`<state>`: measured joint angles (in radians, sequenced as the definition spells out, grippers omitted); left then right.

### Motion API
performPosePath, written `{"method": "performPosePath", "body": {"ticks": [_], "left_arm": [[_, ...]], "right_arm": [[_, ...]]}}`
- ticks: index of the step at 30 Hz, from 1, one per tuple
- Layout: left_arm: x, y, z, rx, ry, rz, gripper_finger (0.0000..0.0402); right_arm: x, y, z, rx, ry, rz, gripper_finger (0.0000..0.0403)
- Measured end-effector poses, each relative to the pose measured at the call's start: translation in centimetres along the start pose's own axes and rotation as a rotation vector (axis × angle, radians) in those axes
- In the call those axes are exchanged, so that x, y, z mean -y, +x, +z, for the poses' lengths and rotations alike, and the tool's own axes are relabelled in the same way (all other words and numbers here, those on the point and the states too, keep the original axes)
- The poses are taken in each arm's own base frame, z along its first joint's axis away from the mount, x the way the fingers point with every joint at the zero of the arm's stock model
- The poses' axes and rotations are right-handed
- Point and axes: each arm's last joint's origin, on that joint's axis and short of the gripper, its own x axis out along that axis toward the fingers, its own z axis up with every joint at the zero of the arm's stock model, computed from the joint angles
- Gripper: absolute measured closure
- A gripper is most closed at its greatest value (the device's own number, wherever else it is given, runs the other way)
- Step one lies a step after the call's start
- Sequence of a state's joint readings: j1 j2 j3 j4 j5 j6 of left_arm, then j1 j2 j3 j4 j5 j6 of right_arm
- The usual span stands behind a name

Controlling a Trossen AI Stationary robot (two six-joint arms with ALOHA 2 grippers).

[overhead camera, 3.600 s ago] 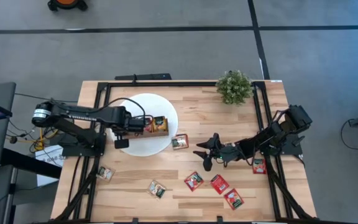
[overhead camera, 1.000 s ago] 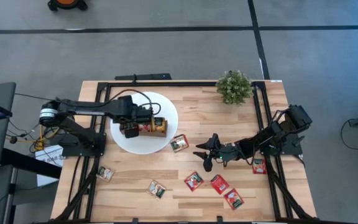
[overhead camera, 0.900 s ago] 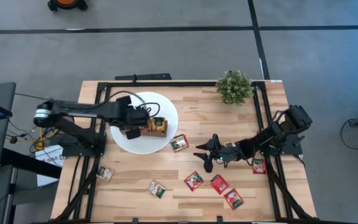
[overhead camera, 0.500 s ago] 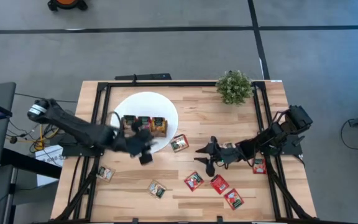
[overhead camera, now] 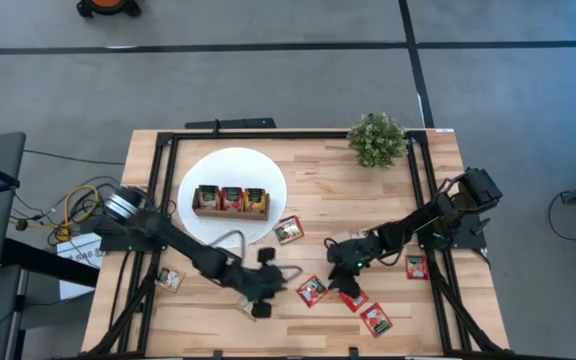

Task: Pick & Place Tea
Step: Put the red tea bag into the middle section of the wooden organizer

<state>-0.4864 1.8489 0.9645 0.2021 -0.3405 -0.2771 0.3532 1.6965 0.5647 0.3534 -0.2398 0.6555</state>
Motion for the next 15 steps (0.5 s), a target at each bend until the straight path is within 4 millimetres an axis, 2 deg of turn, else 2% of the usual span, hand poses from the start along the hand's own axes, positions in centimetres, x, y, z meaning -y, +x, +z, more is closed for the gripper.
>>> {"method": "performPosePath", "body": {"ticks": [5,11,15], "left_arm": [[1.6,3.8,-0.2,-0.063,0.028,-0.119,0.0368],[0.1,4.7,0.2,-0.042,-0.005,-0.086,0.0392],[-0.8,5.6,-0.3,-0.07,-0.026,-0.097,0.0394]], "right_arm": [[0.0,0.3,-0.1,0.008,0.135,0.012,0.0254],[-0.5,0.6,0.2,0.022,0.213,0.035,0.0266],[-0.9,0.7,0.8,0.025,0.216,0.05,0.0272]]}}
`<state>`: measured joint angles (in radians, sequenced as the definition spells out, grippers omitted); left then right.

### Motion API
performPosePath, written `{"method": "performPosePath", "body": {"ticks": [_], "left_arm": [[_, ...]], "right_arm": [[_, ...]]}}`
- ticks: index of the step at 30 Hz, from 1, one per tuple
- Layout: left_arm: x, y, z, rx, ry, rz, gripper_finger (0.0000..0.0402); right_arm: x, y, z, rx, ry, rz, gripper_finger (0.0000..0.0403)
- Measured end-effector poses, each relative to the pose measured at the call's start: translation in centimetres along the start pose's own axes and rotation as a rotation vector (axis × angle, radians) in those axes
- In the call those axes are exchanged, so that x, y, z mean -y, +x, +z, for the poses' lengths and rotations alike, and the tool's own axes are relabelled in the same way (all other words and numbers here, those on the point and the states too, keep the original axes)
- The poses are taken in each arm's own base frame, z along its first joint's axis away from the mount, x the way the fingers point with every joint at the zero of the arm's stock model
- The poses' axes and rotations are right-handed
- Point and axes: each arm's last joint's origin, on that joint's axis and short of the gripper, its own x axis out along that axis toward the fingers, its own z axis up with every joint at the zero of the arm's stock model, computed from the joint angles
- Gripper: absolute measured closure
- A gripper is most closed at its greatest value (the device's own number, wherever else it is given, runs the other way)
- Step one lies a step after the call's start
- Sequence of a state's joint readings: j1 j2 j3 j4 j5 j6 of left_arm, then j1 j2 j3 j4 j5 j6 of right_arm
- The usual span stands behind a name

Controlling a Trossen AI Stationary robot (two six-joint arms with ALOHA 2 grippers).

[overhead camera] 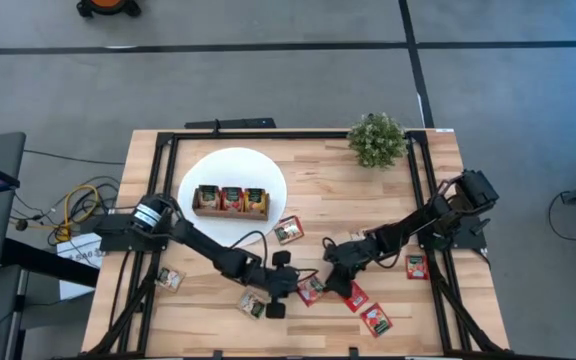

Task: Pick & Place Tea
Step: Put the red tea bag into the middle section of the wooden organizer

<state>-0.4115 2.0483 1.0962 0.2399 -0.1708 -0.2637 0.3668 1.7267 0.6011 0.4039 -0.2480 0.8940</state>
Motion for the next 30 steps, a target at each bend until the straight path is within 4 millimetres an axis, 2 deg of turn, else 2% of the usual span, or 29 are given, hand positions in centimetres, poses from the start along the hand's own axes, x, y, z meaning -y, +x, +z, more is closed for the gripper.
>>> {"method": "performPosePath", "body": {"ticks": [7,11,14,19,26,30], "left_arm": [[-0.9,1.4,-0.5,0.014,-0.034,-0.006,0.0394],[-0.9,1.6,-0.5,0.032,-0.04,0.003,0.0394],[-0.9,1.6,-0.5,0.031,-0.04,0.01,0.0394],[-0.8,1.3,-0.6,0.017,-0.026,0.038,0.0394],[-0.7,-1.1,0.1,-0.065,0.004,0.101,0.0394],[-0.3,-2.8,1.1,-0.034,0.015,0.188,0.0394]], "right_arm": [[-0.2,1.6,0.6,-0.041,0.014,-0.005,0.0276],[-0.3,2.9,1.1,-0.054,0.015,-0.006,0.0275],[-0.6,3.0,1.3,-0.064,-0.017,-0.001,0.0281],[-1.0,1.6,1.2,-0.097,-0.049,-0.038,0.032],[-1.9,-0.6,1.5,-0.071,-0.188,-0.103,0.0392],[-2.4,-1.1,2.0,0.009,-0.229,-0.127,0.0395]]}}
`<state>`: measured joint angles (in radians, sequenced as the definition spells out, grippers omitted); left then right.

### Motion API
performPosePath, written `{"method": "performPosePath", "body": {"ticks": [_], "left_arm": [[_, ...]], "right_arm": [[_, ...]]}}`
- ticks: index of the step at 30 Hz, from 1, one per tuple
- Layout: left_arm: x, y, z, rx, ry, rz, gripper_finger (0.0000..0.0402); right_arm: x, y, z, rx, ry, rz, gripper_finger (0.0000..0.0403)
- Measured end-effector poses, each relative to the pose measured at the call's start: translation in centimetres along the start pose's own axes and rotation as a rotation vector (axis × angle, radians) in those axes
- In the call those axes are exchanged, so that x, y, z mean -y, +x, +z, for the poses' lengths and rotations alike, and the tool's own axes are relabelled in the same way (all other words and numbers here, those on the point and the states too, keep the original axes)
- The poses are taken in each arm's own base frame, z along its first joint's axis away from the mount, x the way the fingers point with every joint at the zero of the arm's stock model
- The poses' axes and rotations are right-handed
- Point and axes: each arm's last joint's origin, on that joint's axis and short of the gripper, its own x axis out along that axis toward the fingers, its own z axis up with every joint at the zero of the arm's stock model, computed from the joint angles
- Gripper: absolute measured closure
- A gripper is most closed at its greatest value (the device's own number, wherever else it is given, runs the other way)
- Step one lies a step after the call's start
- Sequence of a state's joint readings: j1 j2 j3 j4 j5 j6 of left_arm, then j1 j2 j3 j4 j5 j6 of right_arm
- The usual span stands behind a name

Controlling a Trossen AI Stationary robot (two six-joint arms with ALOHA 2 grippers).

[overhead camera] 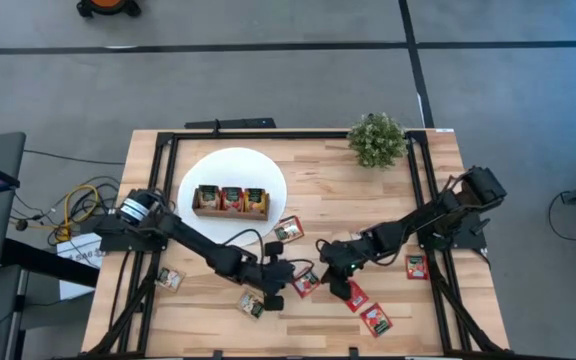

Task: Pick & Place Tea
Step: Put the red tea bag into the middle section of the wooden organizer

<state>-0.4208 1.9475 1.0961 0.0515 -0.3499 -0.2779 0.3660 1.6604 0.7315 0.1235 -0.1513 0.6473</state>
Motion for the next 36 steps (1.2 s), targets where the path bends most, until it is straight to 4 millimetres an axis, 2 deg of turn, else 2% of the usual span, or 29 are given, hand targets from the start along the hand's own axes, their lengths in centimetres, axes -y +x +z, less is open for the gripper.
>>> {"method": "performPosePath", "body": {"ticks": [4,8,14,17,21,24,31,36], "left_arm": [[0.4,-0.2,-0.1,-0.012,0.004,-0.032,0.0394],[1.0,0.4,-0.6,-0.038,0.0,-0.146,0.0394],[1.4,2.1,-1.7,-0.039,-0.019,-0.158,0.0394],[1.3,2.4,-1.9,-0.037,-0.02,-0.124,0.0394],[1.3,2.5,-1.8,-0.023,-0.023,-0.106,0.0394],[1.3,2.5,-1.8,-0.022,-0.023,-0.106,0.0394],[1.3,2.6,-1.8,-0.012,-0.025,-0.107,0.0394],[0.9,1.3,-1.3,-0.036,-0.016,-0.095,0.0394]], "right_arm": [[0.3,0.5,-0.2,0.003,0.04,-0.034,0.0398],[1.6,2.1,-1.0,-0.041,0.111,-0.091,0.0384],[2.1,3.9,-0.5,-0.009,0.154,0.027,0.0292],[1.8,4.0,-0.2,0.011,0.162,0.082,0.0244],[1.7,3.8,0.0,0.027,0.175,0.082,0.0219],[1.8,3.7,-0.1,0.035,0.18,0.061,0.0247],[2.2,3.7,-0.4,0.037,0.14,-0.039,0.0383],[2.2,3.6,-0.5,0.042,0.094,-0.066,0.0398]]}}
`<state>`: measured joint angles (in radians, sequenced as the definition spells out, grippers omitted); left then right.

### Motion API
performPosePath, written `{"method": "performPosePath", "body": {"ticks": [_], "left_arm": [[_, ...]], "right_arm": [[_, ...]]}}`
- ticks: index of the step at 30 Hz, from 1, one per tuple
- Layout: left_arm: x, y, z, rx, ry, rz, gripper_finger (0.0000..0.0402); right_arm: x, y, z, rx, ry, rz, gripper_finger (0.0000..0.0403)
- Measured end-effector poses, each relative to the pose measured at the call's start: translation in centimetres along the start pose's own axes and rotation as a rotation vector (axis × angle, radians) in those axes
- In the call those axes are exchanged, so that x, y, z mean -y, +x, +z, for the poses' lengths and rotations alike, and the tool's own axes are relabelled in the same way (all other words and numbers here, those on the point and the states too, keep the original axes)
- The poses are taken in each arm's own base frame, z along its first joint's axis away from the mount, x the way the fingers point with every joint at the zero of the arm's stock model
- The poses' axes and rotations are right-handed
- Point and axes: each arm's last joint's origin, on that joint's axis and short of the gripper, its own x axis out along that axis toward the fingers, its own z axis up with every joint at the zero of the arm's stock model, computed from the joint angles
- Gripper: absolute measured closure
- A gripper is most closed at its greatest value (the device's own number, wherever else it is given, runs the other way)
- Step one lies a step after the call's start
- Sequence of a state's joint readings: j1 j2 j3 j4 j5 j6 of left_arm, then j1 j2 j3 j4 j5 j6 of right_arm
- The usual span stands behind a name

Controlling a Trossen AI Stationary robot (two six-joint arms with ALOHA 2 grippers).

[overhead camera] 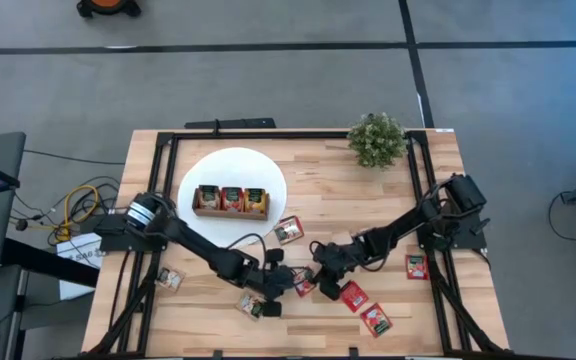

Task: Pick & Place Tea
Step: Put the red tea bag into the middle section of the wooden organizer

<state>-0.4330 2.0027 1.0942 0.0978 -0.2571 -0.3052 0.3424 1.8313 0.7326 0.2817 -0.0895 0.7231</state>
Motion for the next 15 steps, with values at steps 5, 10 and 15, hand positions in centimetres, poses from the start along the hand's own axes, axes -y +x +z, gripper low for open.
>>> {"method": "performPosePath", "body": {"ticks": [5,10,15], "left_arm": [[0.0,-3.2,1.4,-0.01,-0.01,0.026,0.0394],[-0.2,-4.4,2.0,0.017,-0.039,0.091,0.0394],[-1.0,-2.5,1.7,0.066,-0.004,0.189,0.0389]], "right_arm": [[-0.4,-0.1,-0.4,0.022,-0.064,-0.049,0.0401],[-0.7,-0.1,-0.6,0.039,-0.097,-0.059,0.0402],[-0.7,-0.3,-0.6,0.042,-0.123,-0.062,0.0402]]}}
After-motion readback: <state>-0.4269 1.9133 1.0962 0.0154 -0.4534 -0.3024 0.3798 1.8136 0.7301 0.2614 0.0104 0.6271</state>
